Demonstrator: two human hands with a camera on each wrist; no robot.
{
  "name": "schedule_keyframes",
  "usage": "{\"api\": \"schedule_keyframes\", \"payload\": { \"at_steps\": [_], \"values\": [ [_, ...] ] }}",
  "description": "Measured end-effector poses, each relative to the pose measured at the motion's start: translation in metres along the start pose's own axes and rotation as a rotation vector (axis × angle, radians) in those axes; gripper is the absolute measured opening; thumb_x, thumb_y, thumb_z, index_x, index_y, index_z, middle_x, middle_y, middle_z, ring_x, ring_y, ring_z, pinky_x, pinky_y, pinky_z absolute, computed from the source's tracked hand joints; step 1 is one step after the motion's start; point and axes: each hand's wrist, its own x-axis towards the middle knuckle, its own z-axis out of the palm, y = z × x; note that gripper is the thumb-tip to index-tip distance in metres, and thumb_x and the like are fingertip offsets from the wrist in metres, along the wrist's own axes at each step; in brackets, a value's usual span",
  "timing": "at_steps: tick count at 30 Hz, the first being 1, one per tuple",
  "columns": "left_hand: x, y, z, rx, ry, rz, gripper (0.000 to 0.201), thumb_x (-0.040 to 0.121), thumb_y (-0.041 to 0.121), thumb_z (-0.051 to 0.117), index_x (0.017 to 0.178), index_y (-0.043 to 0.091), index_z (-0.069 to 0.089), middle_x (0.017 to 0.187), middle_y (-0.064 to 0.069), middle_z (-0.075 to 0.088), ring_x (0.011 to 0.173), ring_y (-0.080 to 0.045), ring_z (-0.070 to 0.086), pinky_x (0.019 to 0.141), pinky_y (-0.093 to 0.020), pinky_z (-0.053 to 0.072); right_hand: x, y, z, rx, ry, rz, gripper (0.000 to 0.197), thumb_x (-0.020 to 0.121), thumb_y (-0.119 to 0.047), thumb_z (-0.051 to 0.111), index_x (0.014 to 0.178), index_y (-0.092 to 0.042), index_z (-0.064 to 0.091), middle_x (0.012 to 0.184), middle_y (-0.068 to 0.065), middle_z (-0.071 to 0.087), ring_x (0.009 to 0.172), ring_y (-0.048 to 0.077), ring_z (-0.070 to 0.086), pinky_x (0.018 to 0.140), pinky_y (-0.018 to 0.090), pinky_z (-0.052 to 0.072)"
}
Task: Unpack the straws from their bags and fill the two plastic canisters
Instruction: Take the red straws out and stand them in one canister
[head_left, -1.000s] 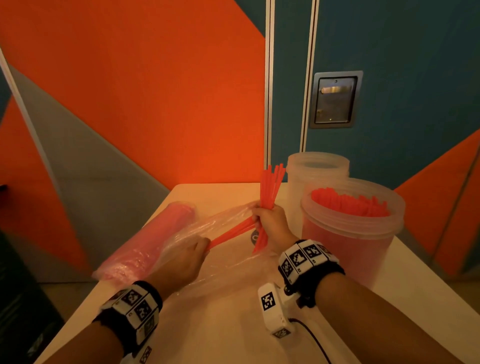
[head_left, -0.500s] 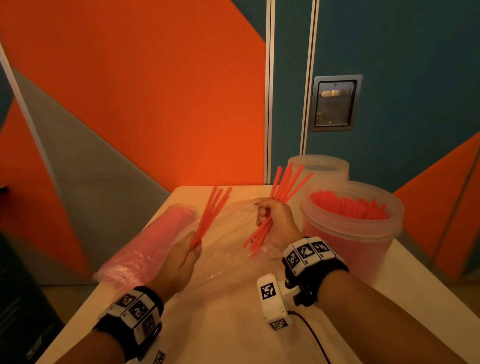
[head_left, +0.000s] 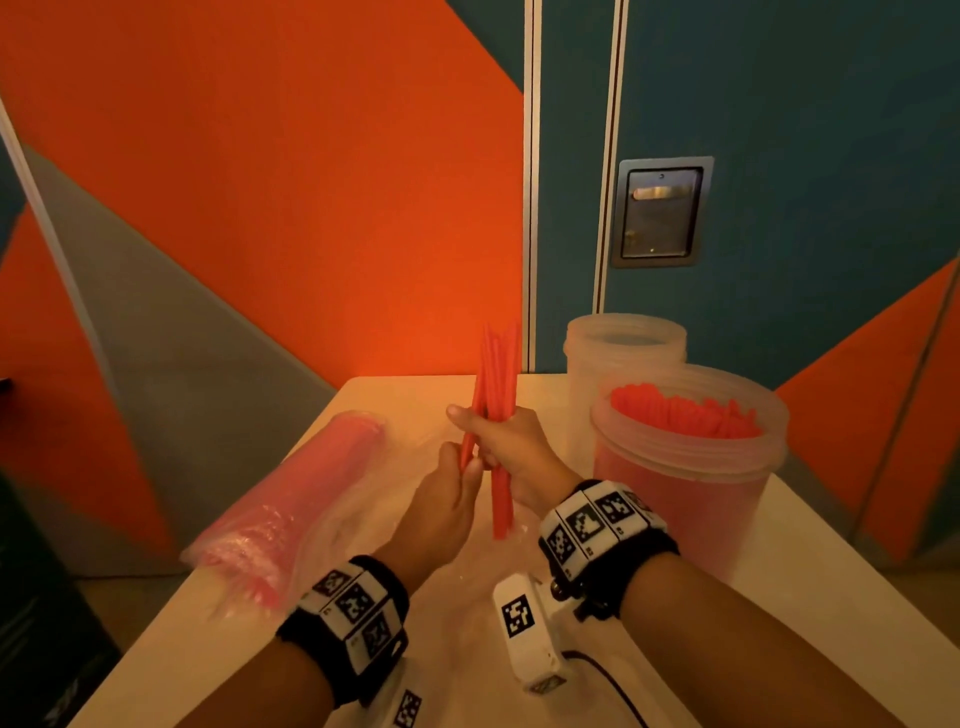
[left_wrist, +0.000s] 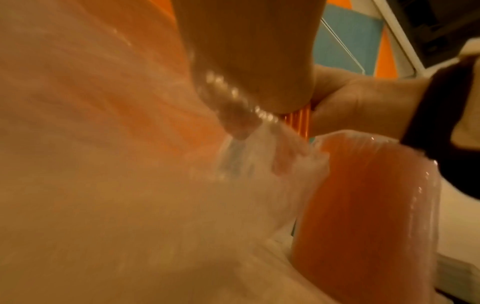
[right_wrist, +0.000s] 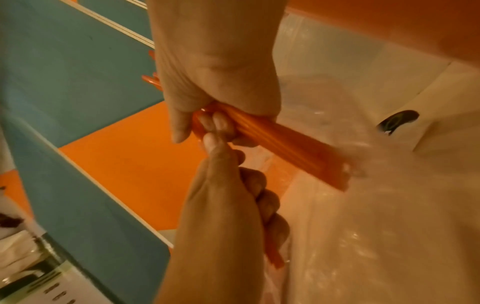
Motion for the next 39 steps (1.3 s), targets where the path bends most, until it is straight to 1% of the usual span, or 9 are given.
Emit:
{"api": "schedule_keyframes", "payload": {
  "at_steps": [7, 10, 13, 16, 18, 22, 31, 34, 39],
  "values": [
    [-0.005, 0.003, 0.016, -0.056, -0.013, 0.108, 0.054, 0.083, 0.076, 0.02, 0.102, 0.028, 0.034, 0.094, -0.002, 0.051, 0.082, -0.014, 0.054, 0.073, -0.043, 0.05, -0.01, -0.014, -0.005, 0.042, -0.023, -0.004, 0.01, 0.087, -0.025, 0.062, 0.081, -0.017, 0.061, 0.079, -0.001, 0.062, 0.073, 0.013, 0.058, 0.072, 0.029, 0.048],
    [-0.012, 0.008, 0.022, -0.046, -0.043, 0.101, 0.088, 0.075, 0.081, 0.032, 0.139, 0.023, 0.018, 0.124, 0.007, 0.035, 0.111, -0.007, 0.041, 0.097, -0.029, 0.038, -0.013, -0.027, -0.016, 0.157, 0.015, -0.089, 0.009, 0.09, -0.023, 0.058, 0.086, -0.015, 0.058, 0.076, 0.002, 0.062, 0.073, 0.016, 0.061, 0.072, 0.029, 0.05],
    [-0.029, 0.0, 0.025, 0.173, -0.05, 0.091, 0.109, 0.066, 0.077, 0.052, 0.145, 0.017, 0.006, 0.141, 0.006, 0.02, 0.126, -0.011, 0.028, 0.104, -0.03, 0.03, -0.016, -0.04, -0.035, 0.193, 0.086, -0.18, 0.012, 0.093, -0.019, 0.055, 0.083, -0.014, 0.054, 0.067, 0.004, 0.059, 0.059, 0.017, 0.058, 0.061, 0.025, 0.05],
    [-0.037, -0.007, 0.021, 0.305, -0.064, 0.159, 0.067, 0.066, 0.06, 0.067, 0.112, 0.021, 0.037, 0.117, 0.003, 0.039, 0.1, -0.004, 0.04, 0.085, -0.019, 0.039, -0.02, -0.046, -0.05, 0.191, 0.072, -0.208, 0.01, 0.093, -0.017, 0.055, 0.088, -0.008, 0.054, 0.064, 0.004, 0.056, 0.053, 0.016, 0.057, 0.057, 0.024, 0.051],
    [-0.04, -0.003, 0.016, 0.339, -0.309, 0.064, 0.044, 0.071, 0.047, 0.074, 0.092, 0.024, 0.043, 0.089, 0.011, 0.047, 0.075, -0.002, 0.042, 0.066, -0.018, 0.038, -0.026, -0.046, -0.054, 0.173, 0.055, -0.195, 0.01, 0.092, -0.016, 0.055, 0.089, -0.007, 0.055, 0.064, 0.005, 0.056, 0.054, 0.017, 0.057, 0.055, 0.023, 0.052],
    [-0.038, 0.007, 0.021, 0.636, -0.664, -0.003, 0.012, 0.08, 0.02, 0.066, 0.091, 0.016, 0.062, 0.082, 0.003, 0.058, 0.079, -0.015, 0.054, 0.058, -0.02, 0.035, -0.04, -0.042, -0.05, 0.178, 0.045, -0.15, 0.008, 0.092, -0.017, 0.056, 0.089, -0.009, 0.054, 0.064, 0.005, 0.056, 0.055, 0.018, 0.056, 0.054, 0.023, 0.052],
    [-0.001, 0.0, 0.025, 0.495, -0.154, -0.239, 0.025, 0.084, 0.017, 0.063, 0.108, 0.008, 0.062, 0.11, -0.01, 0.064, 0.104, -0.028, 0.059, 0.084, -0.03, 0.042, -0.072, -0.005, -0.05, 0.1, 0.102, -0.136, 0.006, 0.09, -0.008, 0.057, 0.085, -0.01, 0.055, 0.065, 0.006, 0.053, 0.058, 0.016, 0.053, 0.055, 0.022, 0.051],
    [-0.004, 0.035, 0.026, 0.024, 0.079, -0.27, 0.027, 0.094, 0.029, 0.051, 0.108, 0.009, 0.06, 0.103, -0.003, 0.063, 0.097, -0.021, 0.058, 0.083, -0.028, 0.041, -0.08, 0.014, -0.051, 0.016, 0.15, -0.157, 0.007, 0.09, -0.006, 0.057, 0.084, -0.011, 0.056, 0.064, 0.003, 0.055, 0.058, 0.015, 0.053, 0.064, 0.03, 0.049],
    [-0.024, 0.098, 0.03, -0.622, 0.06, -0.166, 0.033, 0.096, 0.031, 0.044, 0.126, 0.018, 0.044, 0.108, 0.004, 0.06, 0.092, 0.001, 0.059, 0.078, -0.018, 0.05, -0.093, 0.039, -0.048, -0.178, 0.152, -0.184, 0.011, 0.087, -0.005, 0.054, 0.085, -0.014, 0.06, 0.069, 0.002, 0.06, 0.062, 0.017, 0.057, 0.062, 0.035, 0.049]
  ]
}}
